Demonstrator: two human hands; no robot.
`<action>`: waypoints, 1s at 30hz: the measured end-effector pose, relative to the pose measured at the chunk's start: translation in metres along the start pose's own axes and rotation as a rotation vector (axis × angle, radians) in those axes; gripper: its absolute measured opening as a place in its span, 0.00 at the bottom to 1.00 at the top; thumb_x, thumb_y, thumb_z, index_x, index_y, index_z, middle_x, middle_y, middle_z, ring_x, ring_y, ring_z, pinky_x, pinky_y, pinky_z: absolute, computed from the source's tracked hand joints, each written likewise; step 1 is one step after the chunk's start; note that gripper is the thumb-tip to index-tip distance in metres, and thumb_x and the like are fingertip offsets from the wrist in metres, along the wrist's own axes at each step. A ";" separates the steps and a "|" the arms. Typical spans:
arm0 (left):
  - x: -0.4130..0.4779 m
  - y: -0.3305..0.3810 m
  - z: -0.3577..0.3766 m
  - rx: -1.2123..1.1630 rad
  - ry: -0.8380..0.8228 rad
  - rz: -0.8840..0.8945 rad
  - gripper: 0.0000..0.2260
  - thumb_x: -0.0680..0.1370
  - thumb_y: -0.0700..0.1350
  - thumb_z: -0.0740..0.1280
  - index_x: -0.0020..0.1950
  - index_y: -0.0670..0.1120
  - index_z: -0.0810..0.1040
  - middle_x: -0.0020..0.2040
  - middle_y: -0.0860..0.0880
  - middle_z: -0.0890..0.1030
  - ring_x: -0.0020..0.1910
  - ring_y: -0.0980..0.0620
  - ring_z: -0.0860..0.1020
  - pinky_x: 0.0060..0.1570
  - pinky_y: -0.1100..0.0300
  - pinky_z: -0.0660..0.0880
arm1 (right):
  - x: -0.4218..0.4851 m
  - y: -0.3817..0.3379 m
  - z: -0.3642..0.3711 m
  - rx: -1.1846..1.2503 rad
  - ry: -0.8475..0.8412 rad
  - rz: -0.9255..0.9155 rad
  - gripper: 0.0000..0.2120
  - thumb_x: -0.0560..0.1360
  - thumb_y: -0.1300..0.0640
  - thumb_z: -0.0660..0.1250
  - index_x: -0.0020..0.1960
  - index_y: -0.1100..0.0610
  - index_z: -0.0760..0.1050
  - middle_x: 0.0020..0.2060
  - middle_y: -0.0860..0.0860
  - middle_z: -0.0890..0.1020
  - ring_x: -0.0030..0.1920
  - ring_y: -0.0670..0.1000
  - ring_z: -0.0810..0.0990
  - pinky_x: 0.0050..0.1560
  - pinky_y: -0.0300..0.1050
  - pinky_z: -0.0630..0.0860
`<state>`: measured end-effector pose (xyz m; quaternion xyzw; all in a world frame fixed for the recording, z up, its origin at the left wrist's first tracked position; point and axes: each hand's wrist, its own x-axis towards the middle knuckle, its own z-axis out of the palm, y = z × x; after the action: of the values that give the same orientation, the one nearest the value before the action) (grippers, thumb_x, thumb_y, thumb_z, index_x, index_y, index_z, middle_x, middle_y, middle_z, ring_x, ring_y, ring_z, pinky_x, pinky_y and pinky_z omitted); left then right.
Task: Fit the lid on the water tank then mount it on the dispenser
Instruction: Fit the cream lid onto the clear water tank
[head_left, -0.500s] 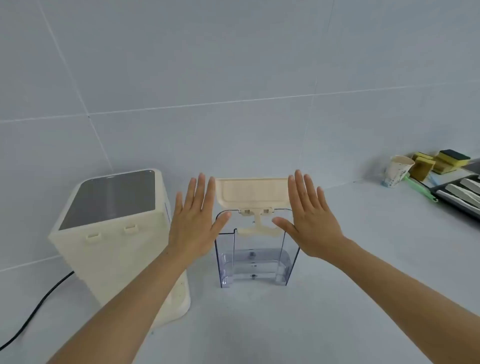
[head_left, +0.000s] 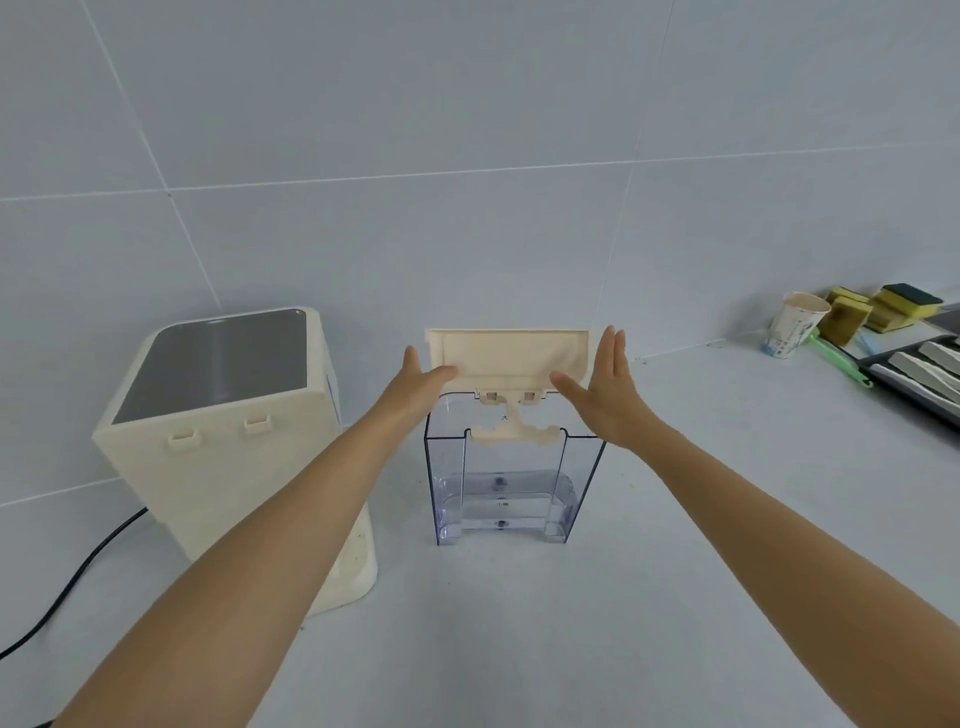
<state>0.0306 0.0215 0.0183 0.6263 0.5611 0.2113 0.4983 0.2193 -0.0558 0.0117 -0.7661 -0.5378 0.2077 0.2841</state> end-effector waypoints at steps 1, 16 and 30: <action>0.003 0.003 -0.001 -0.016 0.006 -0.020 0.33 0.76 0.52 0.59 0.75 0.48 0.43 0.77 0.48 0.54 0.74 0.46 0.59 0.72 0.51 0.56 | 0.002 -0.003 -0.002 0.078 -0.006 0.044 0.42 0.76 0.45 0.57 0.72 0.60 0.31 0.74 0.57 0.34 0.75 0.55 0.38 0.74 0.52 0.43; 0.006 0.018 -0.008 -0.182 0.041 -0.057 0.11 0.73 0.42 0.62 0.55 0.45 0.70 0.57 0.47 0.72 0.52 0.48 0.73 0.54 0.53 0.68 | 0.006 -0.017 -0.017 0.444 0.024 0.212 0.23 0.77 0.53 0.58 0.69 0.61 0.62 0.67 0.56 0.69 0.63 0.54 0.68 0.54 0.42 0.61; -0.028 -0.014 0.001 -0.212 0.137 0.052 0.19 0.70 0.34 0.60 0.60 0.43 0.71 0.57 0.49 0.71 0.57 0.49 0.68 0.60 0.54 0.66 | -0.034 -0.006 -0.007 0.434 0.163 0.130 0.24 0.75 0.58 0.60 0.69 0.59 0.59 0.64 0.58 0.72 0.56 0.56 0.74 0.50 0.44 0.68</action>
<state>0.0167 -0.0067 0.0142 0.5687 0.5519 0.3245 0.5165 0.2082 -0.0878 0.0209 -0.7341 -0.4055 0.2736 0.4709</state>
